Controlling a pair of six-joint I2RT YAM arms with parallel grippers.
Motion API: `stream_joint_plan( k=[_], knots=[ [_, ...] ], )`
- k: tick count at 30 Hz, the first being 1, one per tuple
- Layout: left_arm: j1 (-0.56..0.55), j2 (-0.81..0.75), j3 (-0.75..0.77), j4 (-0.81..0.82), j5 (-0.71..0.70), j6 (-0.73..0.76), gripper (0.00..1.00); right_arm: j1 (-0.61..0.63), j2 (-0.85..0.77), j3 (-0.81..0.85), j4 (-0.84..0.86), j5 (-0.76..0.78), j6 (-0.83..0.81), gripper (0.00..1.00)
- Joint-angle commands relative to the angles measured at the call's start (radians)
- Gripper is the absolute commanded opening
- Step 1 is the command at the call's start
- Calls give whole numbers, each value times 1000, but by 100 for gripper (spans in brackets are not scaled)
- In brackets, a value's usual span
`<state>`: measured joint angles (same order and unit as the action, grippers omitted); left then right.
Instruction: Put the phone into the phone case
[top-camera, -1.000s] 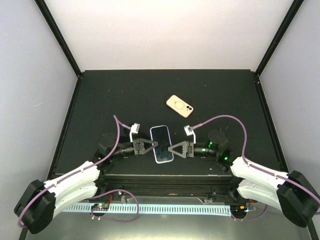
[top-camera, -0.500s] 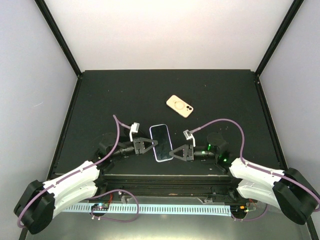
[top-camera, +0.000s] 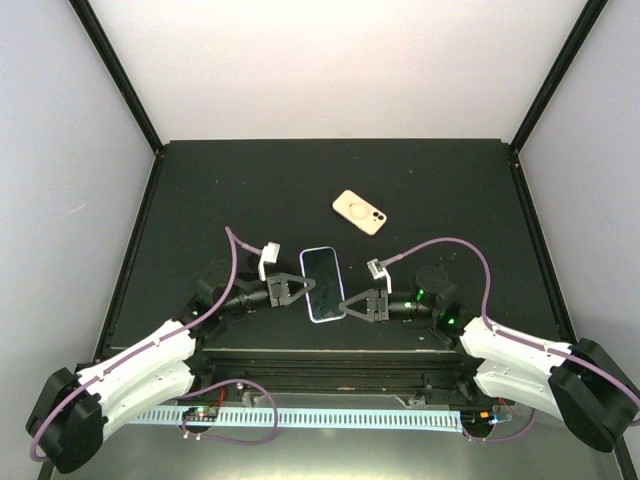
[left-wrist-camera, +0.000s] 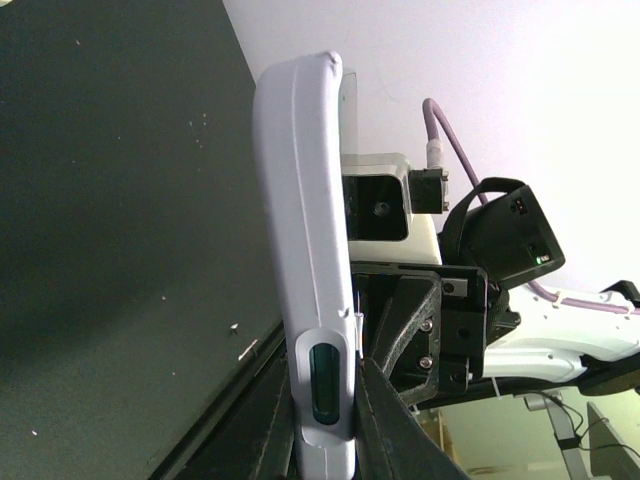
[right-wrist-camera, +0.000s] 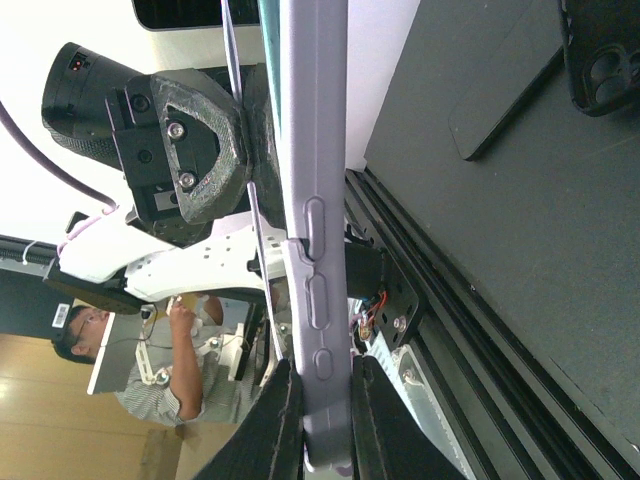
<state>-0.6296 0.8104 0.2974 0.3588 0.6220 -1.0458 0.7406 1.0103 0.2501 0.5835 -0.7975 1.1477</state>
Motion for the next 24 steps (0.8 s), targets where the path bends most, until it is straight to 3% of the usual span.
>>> stream_joint_plan(
  k=[1, 7, 12, 18, 24],
  knots=[
    [4, -24, 18, 63, 13, 39, 2, 2, -25, 17, -44, 27, -4, 22],
    [3, -54, 6, 70, 101, 22, 2, 1, -109, 92, -267, 103, -171, 56],
    [3, -79, 3, 79, 191, 24, 2, 1, -168, 147, -349, 145, -235, 71],
    [3, -85, 8, 81, 276, 27, 2, 2, -164, 227, -393, 157, -269, 75],
    [4, -84, 8, 81, 316, 32, 2, 1, -114, 278, -404, 188, -297, 71]
  ],
)
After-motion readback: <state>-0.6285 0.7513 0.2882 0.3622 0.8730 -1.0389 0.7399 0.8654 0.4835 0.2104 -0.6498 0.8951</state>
